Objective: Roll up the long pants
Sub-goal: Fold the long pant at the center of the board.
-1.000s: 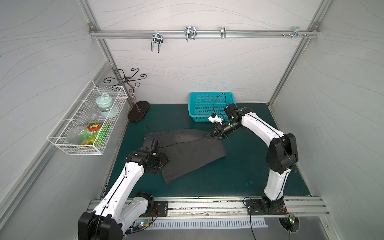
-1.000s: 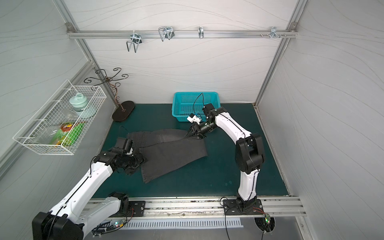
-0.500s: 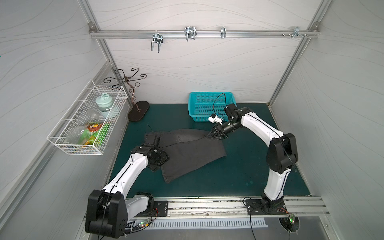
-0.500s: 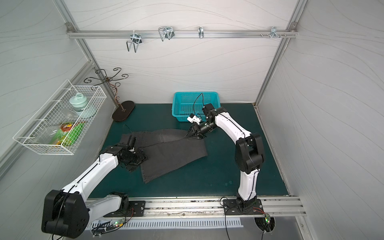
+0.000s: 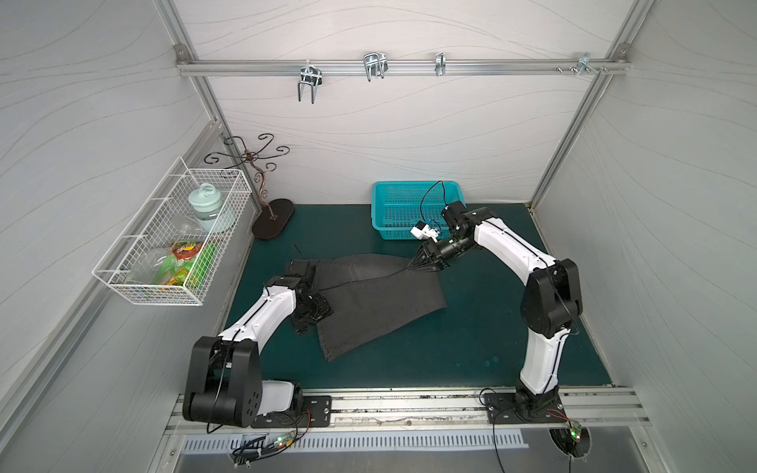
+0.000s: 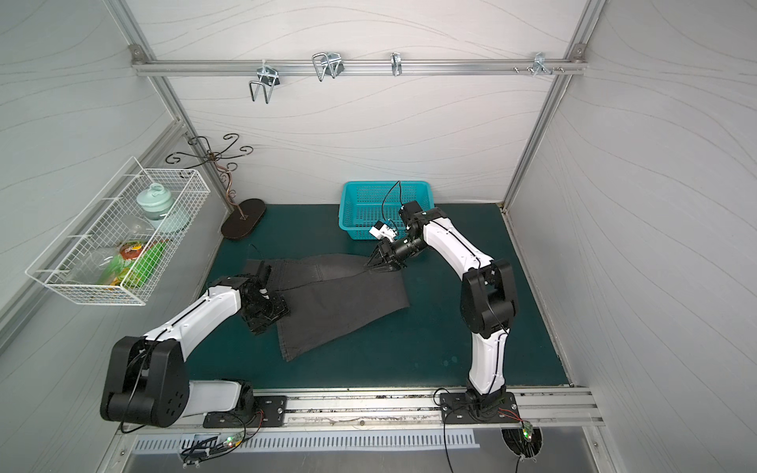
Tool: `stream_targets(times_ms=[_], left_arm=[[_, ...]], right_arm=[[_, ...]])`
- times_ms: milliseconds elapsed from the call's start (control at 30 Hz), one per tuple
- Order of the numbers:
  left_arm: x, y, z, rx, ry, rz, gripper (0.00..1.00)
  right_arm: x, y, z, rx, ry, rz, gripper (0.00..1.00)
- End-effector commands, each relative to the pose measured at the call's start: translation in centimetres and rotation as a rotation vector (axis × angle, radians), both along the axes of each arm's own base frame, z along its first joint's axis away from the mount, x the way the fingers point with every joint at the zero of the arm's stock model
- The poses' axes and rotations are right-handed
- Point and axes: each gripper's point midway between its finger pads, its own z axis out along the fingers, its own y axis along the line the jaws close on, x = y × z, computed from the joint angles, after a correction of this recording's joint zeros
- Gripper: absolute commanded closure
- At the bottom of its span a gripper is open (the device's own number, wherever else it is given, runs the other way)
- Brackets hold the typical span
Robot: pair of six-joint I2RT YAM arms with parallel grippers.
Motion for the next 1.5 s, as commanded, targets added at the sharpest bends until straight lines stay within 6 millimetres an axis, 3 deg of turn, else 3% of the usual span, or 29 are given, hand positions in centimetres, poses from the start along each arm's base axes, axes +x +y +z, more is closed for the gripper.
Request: stream_targets(times_ms=[0, 233, 367, 567, 733, 767, 933, 1100, 1300, 1467], left_arm=[[2.0, -0.8, 0.0, -0.051, -0.06, -0.024, 0.28], [3.0, -1.8, -1.2, -0.103, -0.075, -0.039, 0.31], [2.7, -1.9, -2.1, -0.109, -0.056, -0.041, 0.38], [1.7, -1.5, -3.9, -0.083, 0.026, -0.037, 0.63], [1.5, -1.2, -4.3, -0.064, 0.052, -0.03, 0.98], [1.4, -1.1, -4.2, -0.057, 0.06, -0.03, 1.0], [1.4, -0.3, -3.0, -0.009, 0.083, -0.027, 1.0], [1.9, 0.1, 0.0, 0.023, 0.053, -0.016, 1.0], [2.8, -0.5, 3.7, 0.048, -0.001, -0.041, 1.0], [3.5, -0.9, 5.1, 0.068, -0.013, -0.066, 1.0]], right_arm=[[0.3, -0.3, -0.4, -0.012, 0.025, -0.006, 0.64], [0.9, -0.3, -0.6, -0.01, 0.034, -0.016, 0.64], [1.2, -0.5, -0.8, -0.011, 0.045, -0.025, 0.64], [1.8, -0.9, -0.4, 0.005, 0.051, -0.047, 0.64], [2.0, -1.0, -0.2, 0.014, 0.048, -0.051, 0.64], [2.0, -1.0, -0.1, 0.014, 0.047, -0.051, 0.64], [2.2, -0.9, 0.2, 0.021, 0.037, -0.049, 0.64], [2.3, -0.8, 0.5, 0.026, 0.025, -0.047, 0.64], [2.6, -0.7, 0.5, 0.033, 0.021, -0.046, 0.64], [2.6, -0.7, 0.8, 0.039, 0.011, -0.045, 0.64]])
